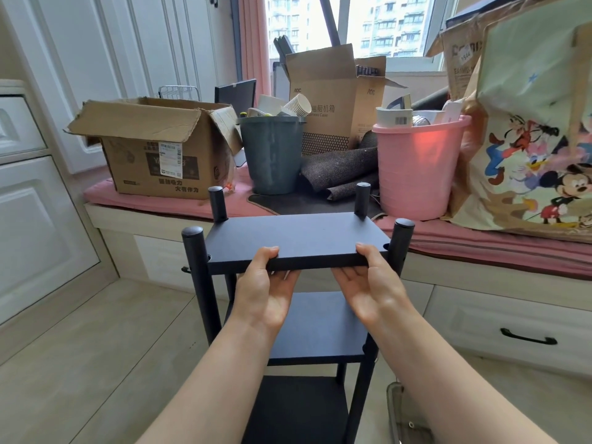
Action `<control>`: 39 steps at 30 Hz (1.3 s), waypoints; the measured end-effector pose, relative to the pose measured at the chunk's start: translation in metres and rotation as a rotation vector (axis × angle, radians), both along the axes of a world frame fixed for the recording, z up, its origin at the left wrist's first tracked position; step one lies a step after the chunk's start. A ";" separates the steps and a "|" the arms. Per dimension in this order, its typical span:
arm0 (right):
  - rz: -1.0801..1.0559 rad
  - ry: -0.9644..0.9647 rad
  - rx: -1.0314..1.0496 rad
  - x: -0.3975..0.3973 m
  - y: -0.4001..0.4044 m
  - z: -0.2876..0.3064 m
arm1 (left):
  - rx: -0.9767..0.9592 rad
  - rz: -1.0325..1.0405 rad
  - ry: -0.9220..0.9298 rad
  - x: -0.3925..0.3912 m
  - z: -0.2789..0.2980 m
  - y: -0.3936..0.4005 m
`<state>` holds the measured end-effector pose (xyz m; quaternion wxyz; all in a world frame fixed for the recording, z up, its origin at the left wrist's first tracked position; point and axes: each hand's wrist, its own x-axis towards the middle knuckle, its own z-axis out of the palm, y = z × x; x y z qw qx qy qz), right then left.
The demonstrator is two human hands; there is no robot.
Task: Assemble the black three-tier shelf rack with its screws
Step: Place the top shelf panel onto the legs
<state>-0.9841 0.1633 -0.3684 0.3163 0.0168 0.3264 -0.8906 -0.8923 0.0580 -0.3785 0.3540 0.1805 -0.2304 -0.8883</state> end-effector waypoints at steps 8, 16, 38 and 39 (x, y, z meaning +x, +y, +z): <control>0.016 0.000 -0.030 -0.001 0.000 0.001 | -0.069 -0.017 0.025 0.001 0.002 -0.004; 0.070 -0.045 -0.077 0.004 0.005 0.002 | -0.051 -0.068 0.034 0.004 0.000 -0.003; 0.270 0.435 0.519 -0.017 0.073 -0.001 | 0.016 -0.040 0.056 0.003 0.001 0.000; 0.291 0.387 0.454 -0.016 0.070 0.000 | 0.015 -0.036 0.053 0.003 0.000 0.001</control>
